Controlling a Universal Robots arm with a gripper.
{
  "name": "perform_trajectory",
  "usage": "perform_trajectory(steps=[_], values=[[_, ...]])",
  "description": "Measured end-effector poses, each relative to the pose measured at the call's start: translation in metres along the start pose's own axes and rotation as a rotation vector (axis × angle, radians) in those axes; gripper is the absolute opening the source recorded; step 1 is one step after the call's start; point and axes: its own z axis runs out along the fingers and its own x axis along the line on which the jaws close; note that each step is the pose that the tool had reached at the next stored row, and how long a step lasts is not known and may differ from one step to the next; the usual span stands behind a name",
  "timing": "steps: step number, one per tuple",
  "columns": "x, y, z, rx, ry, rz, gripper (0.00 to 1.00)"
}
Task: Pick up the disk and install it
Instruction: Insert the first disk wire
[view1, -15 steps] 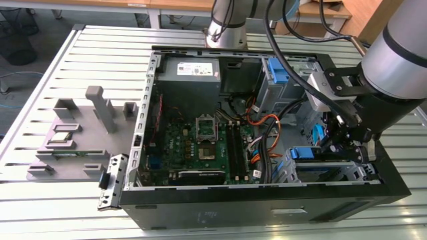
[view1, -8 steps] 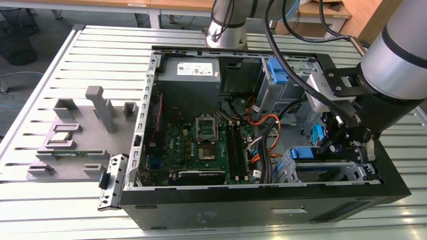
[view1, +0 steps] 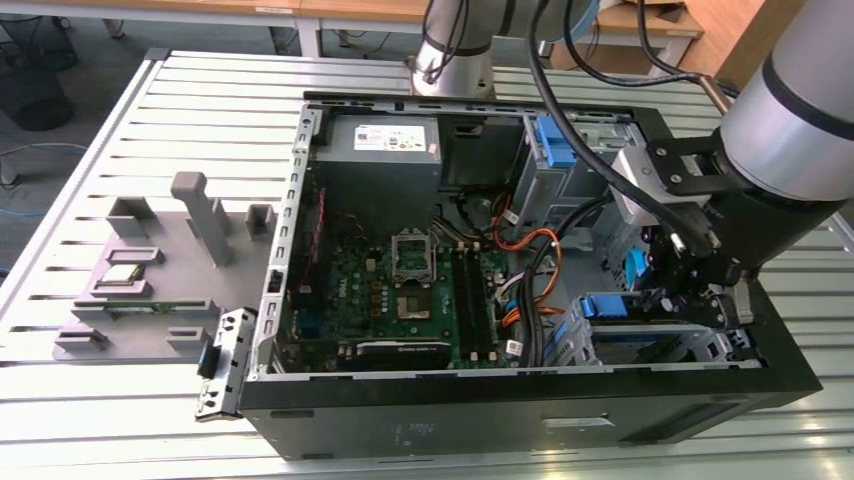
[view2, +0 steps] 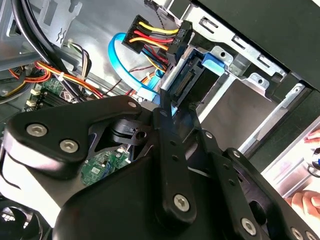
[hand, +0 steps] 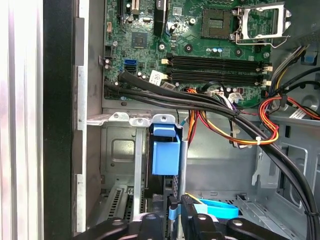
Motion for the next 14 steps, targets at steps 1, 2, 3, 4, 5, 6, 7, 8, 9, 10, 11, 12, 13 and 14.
perform_trajectory(steps=[1,2,3,4,5,6,7,8,9,10,11,12,13,14], values=[[0.0000,0.0000,-0.0001,0.0000,0.0003,0.000,0.29],[0.0000,0.0000,-0.0002,-0.0001,0.0005,0.000,0.29],[0.0000,-0.0001,-0.0004,-0.0001,0.0006,0.000,0.29],[-0.0001,-0.0001,-0.0012,-0.0001,0.0008,0.000,0.29],[-0.0002,-0.0002,-0.0022,-0.0001,0.0006,0.000,0.29],[-0.0003,-0.0003,-0.0036,0.0000,0.0003,0.000,0.29],[-0.0004,-0.0005,-0.0053,0.0000,0.0004,0.000,0.29],[-0.0005,-0.0007,-0.0074,0.0000,0.0005,0.000,0.29],[-0.0007,-0.0009,-0.0095,-0.0001,0.0003,0.000,0.29],[-0.0008,-0.0011,-0.0116,0.0000,0.0002,0.000,0.29],[-0.0010,-0.0013,-0.0139,-0.0001,0.0001,0.000,0.29],[-0.0011,-0.0015,-0.0162,-0.0001,0.0000,0.000,0.29],[-0.0013,-0.0017,-0.0181,0.0000,0.0000,0.000,0.29],[-0.0014,-0.0018,-0.0200,0.0000,-0.0001,0.000,0.29]])
